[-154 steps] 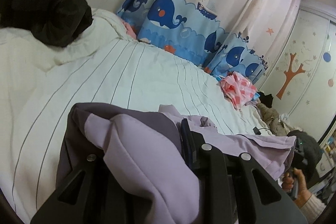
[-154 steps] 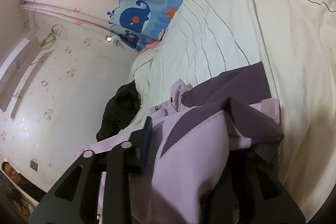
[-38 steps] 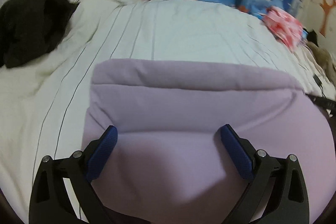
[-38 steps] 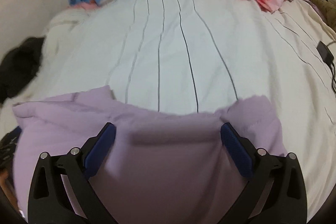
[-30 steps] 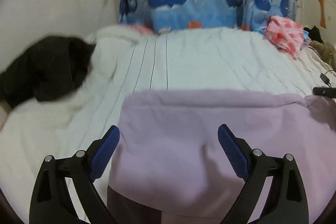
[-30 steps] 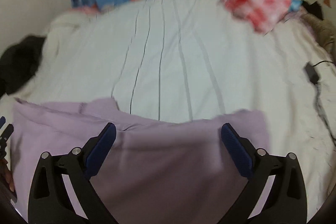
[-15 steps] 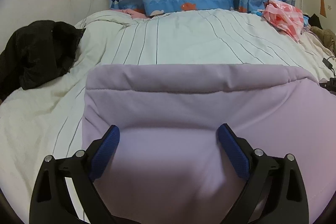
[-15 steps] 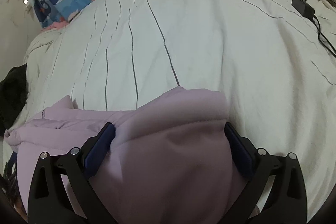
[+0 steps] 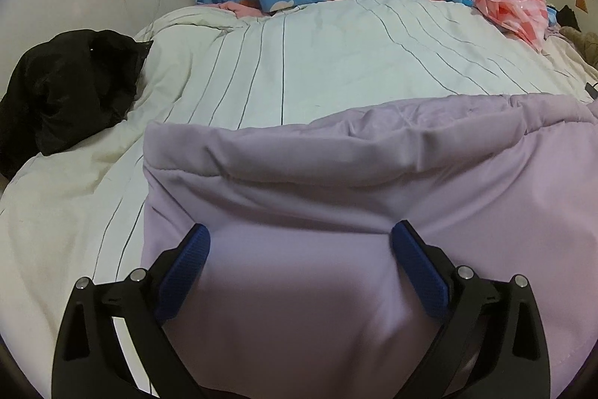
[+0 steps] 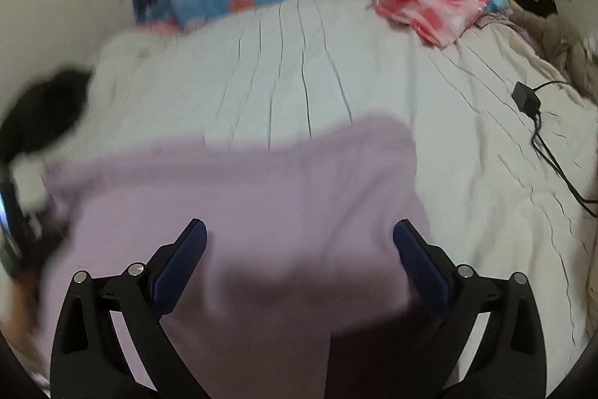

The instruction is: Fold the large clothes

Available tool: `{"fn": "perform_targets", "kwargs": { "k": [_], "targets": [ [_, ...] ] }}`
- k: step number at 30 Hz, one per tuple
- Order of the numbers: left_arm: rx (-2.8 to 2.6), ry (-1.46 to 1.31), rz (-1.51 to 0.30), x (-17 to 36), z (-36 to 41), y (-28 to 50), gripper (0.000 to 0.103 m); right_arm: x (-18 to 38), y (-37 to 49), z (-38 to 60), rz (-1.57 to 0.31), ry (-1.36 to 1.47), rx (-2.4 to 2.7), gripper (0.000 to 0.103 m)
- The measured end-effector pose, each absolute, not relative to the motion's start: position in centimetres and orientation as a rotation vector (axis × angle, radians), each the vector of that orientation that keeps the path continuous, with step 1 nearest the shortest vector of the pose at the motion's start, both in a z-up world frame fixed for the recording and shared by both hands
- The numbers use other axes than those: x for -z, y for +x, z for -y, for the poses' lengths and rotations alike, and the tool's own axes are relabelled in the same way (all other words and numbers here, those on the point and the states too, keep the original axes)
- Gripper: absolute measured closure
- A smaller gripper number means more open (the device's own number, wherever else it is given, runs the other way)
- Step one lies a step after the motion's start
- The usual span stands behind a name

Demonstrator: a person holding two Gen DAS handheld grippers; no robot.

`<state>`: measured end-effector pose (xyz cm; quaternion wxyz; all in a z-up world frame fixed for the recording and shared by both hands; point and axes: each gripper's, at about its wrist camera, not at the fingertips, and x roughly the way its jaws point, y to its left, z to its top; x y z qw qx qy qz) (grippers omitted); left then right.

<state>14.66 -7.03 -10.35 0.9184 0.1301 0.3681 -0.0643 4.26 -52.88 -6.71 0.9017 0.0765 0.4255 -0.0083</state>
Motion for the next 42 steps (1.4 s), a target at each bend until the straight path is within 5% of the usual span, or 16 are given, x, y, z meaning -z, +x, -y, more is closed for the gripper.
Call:
{"fn": "perform_targets", "kwargs": {
  "k": [9, 13, 19, 28, 34, 37, 42],
  "targets": [
    [0.286, 0.144, -0.929, 8.5, 4.2, 15.2, 0.008, 7.5, 5.2, 54.9, -0.989, 0.219, -0.057, 0.006],
    [0.324, -0.087, -0.842, 3.3, -3.4, 8.0, 0.008, 2.0, -3.1, 59.8, -0.878, 0.378, -0.121, 0.006],
    [0.382, -0.501, -0.960, 6.6, -13.1, -2.6, 0.008, 7.2, -12.6, 66.9, -1.016, 0.820, -0.217, 0.006],
    [0.484, -0.731, -1.080, 11.7, -8.9, -3.8, 0.007, 10.3, -13.3, 64.8, -0.986, 1.019, -0.370, 0.006],
    [0.564, -0.839, -0.909, 8.0, -10.2, -5.3, 0.007, 10.4, -12.5, 63.6, -1.044, 0.893, -0.302, 0.006],
    [0.512, -0.796, -1.020, 10.6, -10.2, -4.6, 0.007, 11.4, -12.5, 64.2, -1.034, 0.940, -0.292, 0.006],
    [0.572, -0.895, -1.052, 12.6, -9.8, -3.7, 0.007, 8.5, -12.5, 63.6, -0.881, 0.991, -0.433, 0.006]
  ]
}}
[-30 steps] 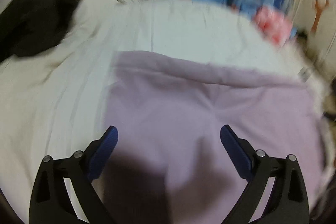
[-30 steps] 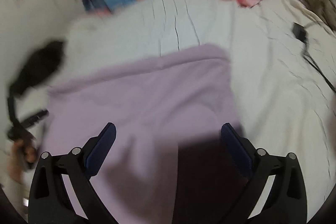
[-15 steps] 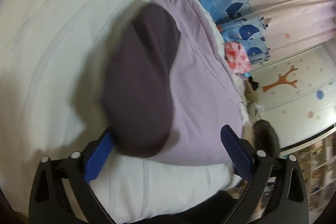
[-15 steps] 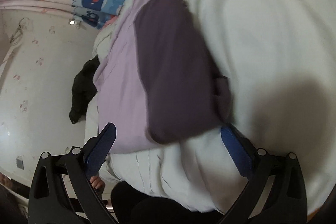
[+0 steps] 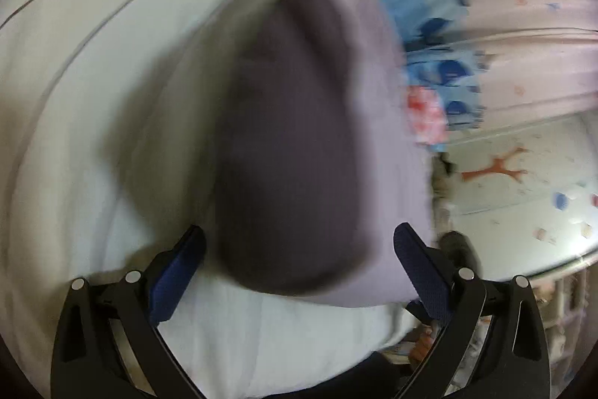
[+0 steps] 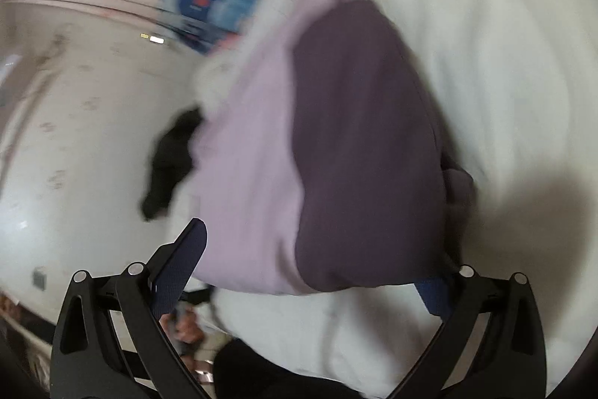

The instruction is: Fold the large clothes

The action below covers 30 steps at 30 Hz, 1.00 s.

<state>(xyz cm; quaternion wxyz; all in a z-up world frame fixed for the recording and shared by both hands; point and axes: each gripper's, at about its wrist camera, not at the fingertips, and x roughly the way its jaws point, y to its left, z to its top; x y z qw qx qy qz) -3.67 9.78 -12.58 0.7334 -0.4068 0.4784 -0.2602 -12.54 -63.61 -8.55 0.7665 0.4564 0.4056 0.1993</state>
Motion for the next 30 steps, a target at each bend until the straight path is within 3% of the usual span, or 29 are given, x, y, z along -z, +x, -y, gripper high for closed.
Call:
{"fn": "perform_targets", "kwargs": {
  "k": [5, 10, 12, 13, 14, 16, 19, 21, 26, 30],
  "targets": [
    [0.508, -0.843, -1.123, 14.3, -8.2, -1.7, 0.007, 12.4, -10.6, 64.3, -1.020, 1.002, -0.366, 0.006],
    [0.480, -0.883, -1.095, 14.2, -8.0, -0.4, 0.007, 12.5, -10.4, 64.7, -0.926, 1.055, -0.382, 0.008],
    [0.457, -0.880, -1.085, 13.6, -7.6, -0.4, 0.011, 11.9, -10.7, 64.6, -0.910, 1.036, -0.381, 0.030],
    [0.442, -0.863, -1.090, 13.2, -7.4, -0.4, 0.020, 11.4, -10.7, 64.6, -0.899, 1.020, -0.375, 0.050],
    [0.434, -0.848, -1.101, 12.9, -7.2, -0.3, 0.024, 10.7, -11.1, 65.0, -0.880, 1.006, -0.365, 0.059],
    [0.428, -0.838, -1.128, 13.2, -7.3, 0.1, 0.040, 10.1, -11.1, 65.3, -0.876, 0.988, -0.365, 0.064],
    [0.442, -0.854, -1.133, 12.0, -7.5, 0.0, 0.051, 8.8, -11.2, 64.8, -0.867, 0.949, -0.348, 0.069],
    [0.470, -0.867, -1.106, 10.5, -7.6, -0.6, 0.054, 7.6, -11.8, 64.6, -0.825, 0.951, -0.367, 0.070],
    [0.551, -0.834, -1.049, 6.0, -8.5, -4.8, 0.055, 3.0, -15.4, 63.9, -0.753, 0.931, -0.447, 0.071],
    [0.569, -0.842, -1.057, 5.5, -10.2, -10.4, 0.055, 2.4, -20.8, 64.0, -0.765, 0.920, -0.460, 0.072]
  ]
}}
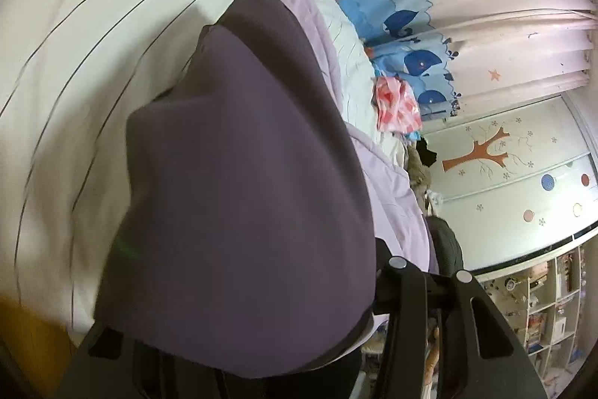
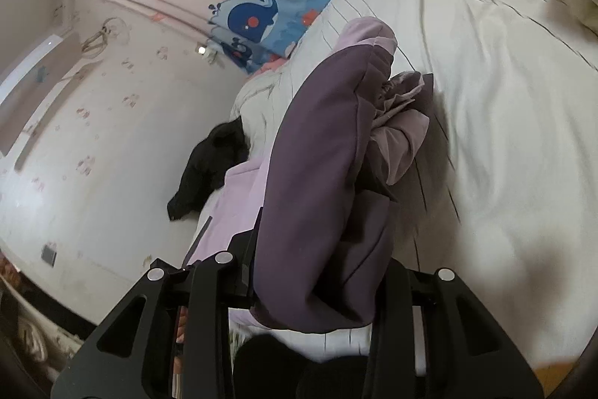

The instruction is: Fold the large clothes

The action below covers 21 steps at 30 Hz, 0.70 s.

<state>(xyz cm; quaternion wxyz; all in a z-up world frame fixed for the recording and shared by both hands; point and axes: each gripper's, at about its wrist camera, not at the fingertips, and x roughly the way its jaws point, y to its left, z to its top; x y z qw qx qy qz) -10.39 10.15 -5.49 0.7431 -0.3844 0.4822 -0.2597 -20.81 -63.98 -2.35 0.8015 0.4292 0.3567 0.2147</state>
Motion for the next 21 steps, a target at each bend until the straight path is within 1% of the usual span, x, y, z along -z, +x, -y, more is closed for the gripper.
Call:
{"fn": "perform_targets", "kwargs": {
  "k": [2, 3, 4, 5, 6, 7, 8, 9, 10, 12, 15, 16, 18, 19, 21],
  "targets": [
    [0.553, -0.810, -1.067, 6.5, -10.2, -13.4, 0.055, 3.8, -24.2, 63.6, -0.805, 0.911, -0.434, 0.071],
    [0.538, -0.805, -1.085, 7.8, -10.3, -14.6, 0.049, 5.5, -26.0, 63.6, -0.851, 0.911, -0.415, 0.071],
    [0.531, -0.814, -1.097, 8.7, -10.1, -14.9, 0.044, 7.4, -27.0, 63.8, -0.903, 0.923, -0.401, 0.068],
    [0.515, -0.845, -1.098, 10.5, -10.6, -15.2, 0.040, 8.7, -27.7, 64.2, -0.923, 0.950, -0.393, 0.066],
    [0.510, -0.874, -1.089, 11.4, -11.1, -15.4, 0.035, 10.4, -28.7, 65.1, -0.920, 1.039, -0.404, 0.064],
    [0.512, -0.895, -1.081, 11.8, -11.3, -15.5, 0.029, 10.7, -29.3, 65.5, -0.901, 1.073, -0.409, 0.063],
    [0.492, -0.907, -1.063, 11.8, -11.5, -15.4, 0.025, 10.0, -30.0, 65.9, -0.865, 1.066, -0.393, 0.062],
    [0.470, -0.901, -1.041, 11.4, -11.7, -15.5, 0.016, 9.3, -30.3, 66.0, -0.845, 1.041, -0.379, 0.060],
    [0.465, -0.889, -0.996, 10.7, -11.8, -15.6, 0.010, 8.5, -30.7, 66.1, -0.827, 1.015, -0.357, 0.059],
    [0.479, -0.876, -0.955, 10.1, -11.7, -15.1, 0.007, 7.7, -31.7, 66.5, -0.791, 1.012, -0.303, 0.059],
    [0.454, -0.914, -0.994, 11.2, -11.2, -13.4, 0.007, 7.9, -33.8, 67.9, -0.724, 1.058, -0.172, 0.050],
    [0.446, -0.915, -1.007, 11.6, -11.0, -13.0, 0.007, 7.6, -34.7, 68.7, -0.662, 1.055, -0.102, 0.044],
    [0.424, -0.923, -1.029, 12.0, -10.3, -12.3, 0.007, 7.3, -35.1, 69.7, -0.620, 1.092, -0.037, 0.043],
    [0.410, -0.935, -1.031, 12.2, -10.3, -12.2, 0.007, 6.5, -35.3, 69.7, -0.617, 1.059, 0.017, 0.042],
    [0.395, -0.917, -1.019, 11.7, -10.1, -12.4, 0.007, 3.4, -34.5, 68.3, -0.602, 0.871, 0.047, 0.042]
  ]
}}
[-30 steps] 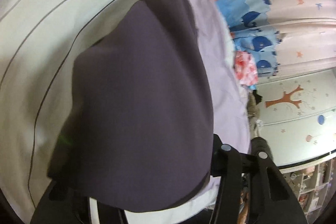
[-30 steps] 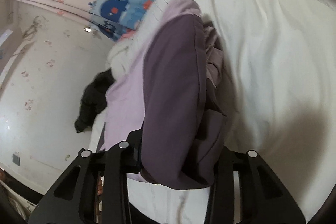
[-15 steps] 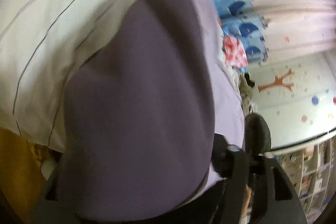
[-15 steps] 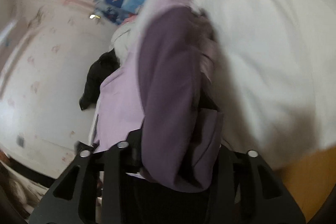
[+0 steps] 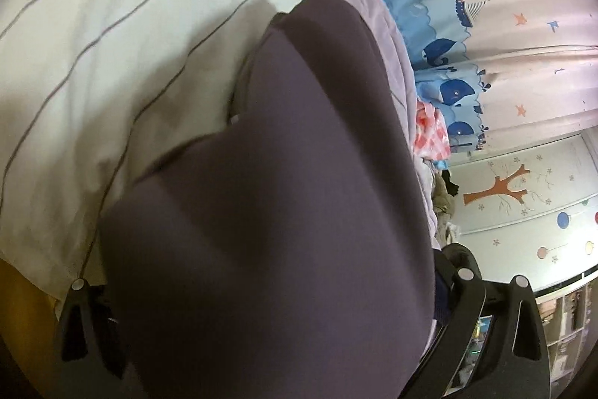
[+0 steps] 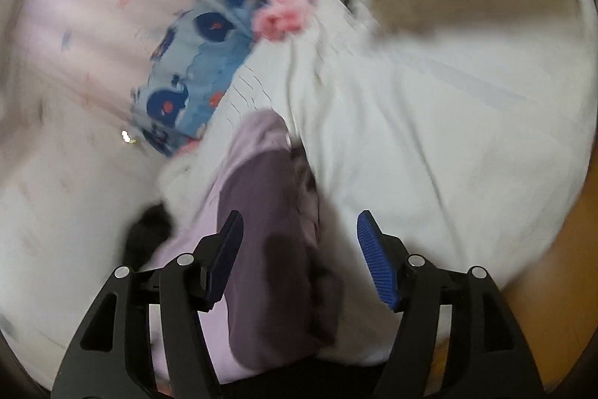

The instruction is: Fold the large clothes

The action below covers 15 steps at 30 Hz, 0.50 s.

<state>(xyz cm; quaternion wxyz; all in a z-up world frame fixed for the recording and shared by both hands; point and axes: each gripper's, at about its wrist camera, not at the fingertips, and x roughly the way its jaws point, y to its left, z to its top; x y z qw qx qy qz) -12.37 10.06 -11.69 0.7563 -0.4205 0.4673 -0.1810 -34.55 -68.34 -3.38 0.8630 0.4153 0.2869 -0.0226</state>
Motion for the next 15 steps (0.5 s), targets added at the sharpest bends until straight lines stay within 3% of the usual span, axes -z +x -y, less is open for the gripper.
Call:
{"fn": "perform_targets", "kwargs": {
  "k": [3, 5, 7, 10, 12, 15],
  "targets": [
    [0.351, -0.866, -1.002, 11.1, -9.0, -12.3, 0.007, -1.5, -31.0, 64.8, -0.605, 0.618, -0.012, 0.037],
    [0.319, -0.841, -0.990, 10.8, -8.8, -12.6, 0.007, -3.9, -26.5, 61.2, -0.661, 0.470, -0.075, 0.026],
    [0.291, -0.814, -0.976, 10.5, -8.5, -12.5, 0.007, -4.4, -22.9, 58.3, -0.693, 0.389, -0.136, 0.025],
    [0.244, -0.763, -0.954, 10.1, -8.0, -12.5, 0.007, -0.8, -16.0, 53.9, -0.829, 0.234, -0.119, 0.025],
    [0.245, -0.747, -0.942, 9.9, -8.0, -12.1, 0.007, 5.0, -12.7, 52.7, -1.026, 0.169, -0.096, 0.021],
    [0.198, -0.660, -0.924, 9.4, -7.8, -12.8, 0.007, 4.4, -12.5, 52.2, -1.038, 0.158, -0.064, 0.021]
  ]
}}
